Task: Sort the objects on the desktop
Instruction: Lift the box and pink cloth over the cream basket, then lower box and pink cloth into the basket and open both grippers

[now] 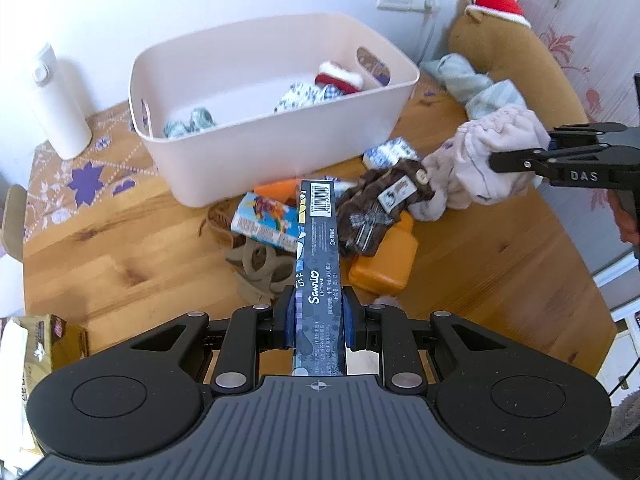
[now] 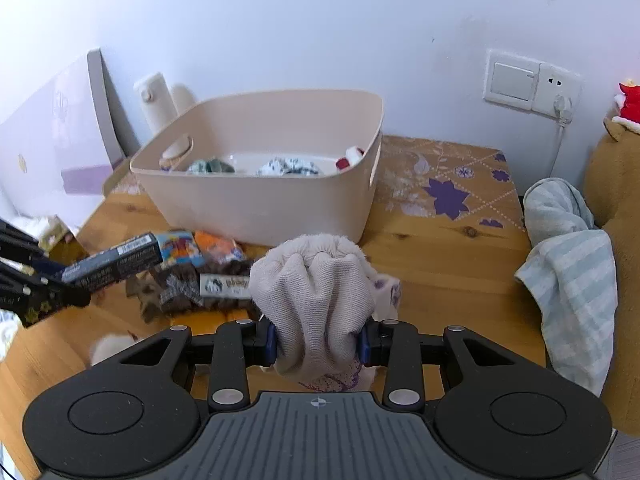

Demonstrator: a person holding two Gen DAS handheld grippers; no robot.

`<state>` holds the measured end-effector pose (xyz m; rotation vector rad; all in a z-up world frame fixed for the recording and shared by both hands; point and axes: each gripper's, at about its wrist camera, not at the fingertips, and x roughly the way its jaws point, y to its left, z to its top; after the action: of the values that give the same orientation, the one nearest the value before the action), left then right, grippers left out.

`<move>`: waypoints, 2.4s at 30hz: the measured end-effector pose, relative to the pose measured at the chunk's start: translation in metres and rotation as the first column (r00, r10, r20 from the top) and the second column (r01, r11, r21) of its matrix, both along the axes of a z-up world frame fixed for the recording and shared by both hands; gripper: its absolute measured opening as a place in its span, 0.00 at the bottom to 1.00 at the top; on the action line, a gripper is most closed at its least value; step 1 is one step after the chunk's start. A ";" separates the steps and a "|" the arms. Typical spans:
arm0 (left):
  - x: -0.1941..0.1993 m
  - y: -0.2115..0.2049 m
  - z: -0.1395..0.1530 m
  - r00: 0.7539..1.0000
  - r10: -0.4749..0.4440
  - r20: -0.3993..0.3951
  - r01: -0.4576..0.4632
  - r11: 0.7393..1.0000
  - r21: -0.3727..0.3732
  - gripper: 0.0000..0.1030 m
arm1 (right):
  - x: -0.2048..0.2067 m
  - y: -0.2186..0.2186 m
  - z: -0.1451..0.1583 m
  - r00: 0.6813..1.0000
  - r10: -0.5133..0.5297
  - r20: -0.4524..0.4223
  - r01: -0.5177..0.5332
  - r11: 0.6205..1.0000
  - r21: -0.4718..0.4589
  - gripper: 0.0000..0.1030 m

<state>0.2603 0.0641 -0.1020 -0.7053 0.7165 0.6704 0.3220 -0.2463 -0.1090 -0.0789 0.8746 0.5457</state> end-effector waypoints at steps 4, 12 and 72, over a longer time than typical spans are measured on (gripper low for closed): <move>-0.004 0.001 0.014 1.000 0.016 0.027 -0.017 0.999 0.035 0.22 | 0.005 0.000 0.013 1.000 -0.003 0.028 0.002 1.000 0.018 0.33; -0.008 0.031 0.045 0.990 0.090 0.108 -0.100 0.990 0.096 0.22 | 0.028 0.007 0.041 0.996 -0.007 0.092 0.002 0.999 0.051 0.33; 0.078 0.181 -0.002 0.952 0.296 -0.073 -0.283 0.947 0.150 0.70 | 0.155 0.108 -0.022 0.985 -0.169 -0.041 0.170 0.985 0.027 0.86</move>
<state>0.3386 0.2448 -0.1041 -0.6598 0.6508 1.0195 0.4769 -0.1380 -0.1309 0.0336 0.9014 0.4022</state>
